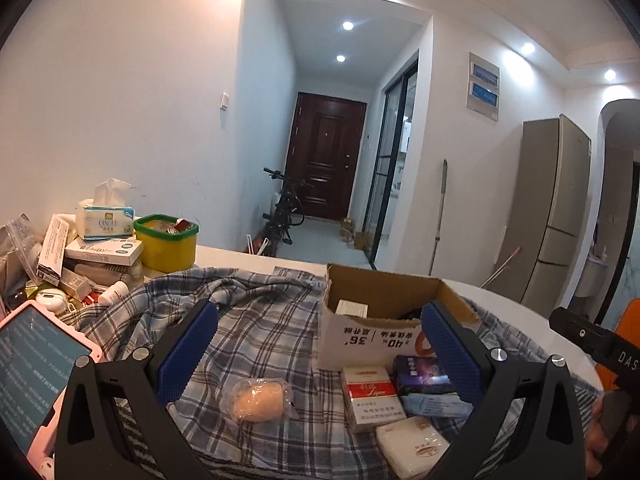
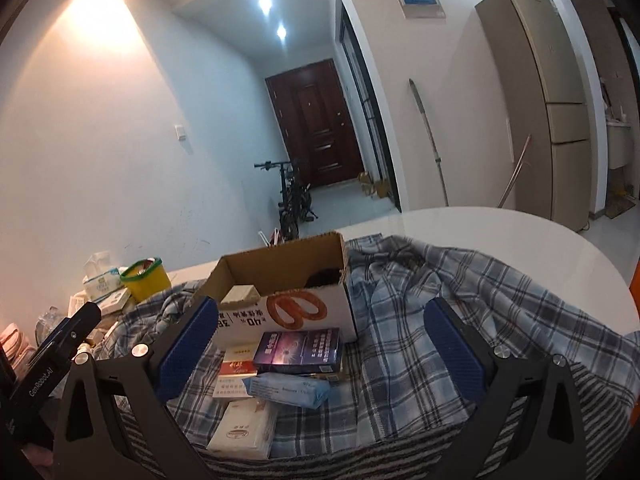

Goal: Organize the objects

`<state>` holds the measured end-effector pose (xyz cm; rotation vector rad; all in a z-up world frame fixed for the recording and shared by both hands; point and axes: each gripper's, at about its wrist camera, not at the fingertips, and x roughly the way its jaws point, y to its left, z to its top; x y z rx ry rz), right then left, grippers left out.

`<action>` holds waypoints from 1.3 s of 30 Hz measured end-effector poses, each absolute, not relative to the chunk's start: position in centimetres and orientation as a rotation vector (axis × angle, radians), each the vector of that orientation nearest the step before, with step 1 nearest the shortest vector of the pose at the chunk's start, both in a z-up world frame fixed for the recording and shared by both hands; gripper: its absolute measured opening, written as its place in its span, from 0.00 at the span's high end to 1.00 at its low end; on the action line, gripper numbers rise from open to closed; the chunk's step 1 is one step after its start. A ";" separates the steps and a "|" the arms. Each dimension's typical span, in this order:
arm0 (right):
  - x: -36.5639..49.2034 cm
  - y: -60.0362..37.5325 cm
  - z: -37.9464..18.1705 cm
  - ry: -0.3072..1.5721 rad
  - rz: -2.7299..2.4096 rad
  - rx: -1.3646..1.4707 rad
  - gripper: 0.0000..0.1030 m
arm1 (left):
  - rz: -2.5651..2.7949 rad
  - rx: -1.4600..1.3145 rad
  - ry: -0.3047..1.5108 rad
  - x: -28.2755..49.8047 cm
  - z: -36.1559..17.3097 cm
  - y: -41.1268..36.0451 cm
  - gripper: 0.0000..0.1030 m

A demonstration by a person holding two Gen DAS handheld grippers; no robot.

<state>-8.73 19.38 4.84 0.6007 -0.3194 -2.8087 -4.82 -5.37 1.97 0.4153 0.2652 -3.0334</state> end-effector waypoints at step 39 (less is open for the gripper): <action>-15.5 11.1 -4.9 -0.081 -2.612 1.133 0.00 | -2.943 0.524 0.105 -6.0 -1.1 -4.7 0.00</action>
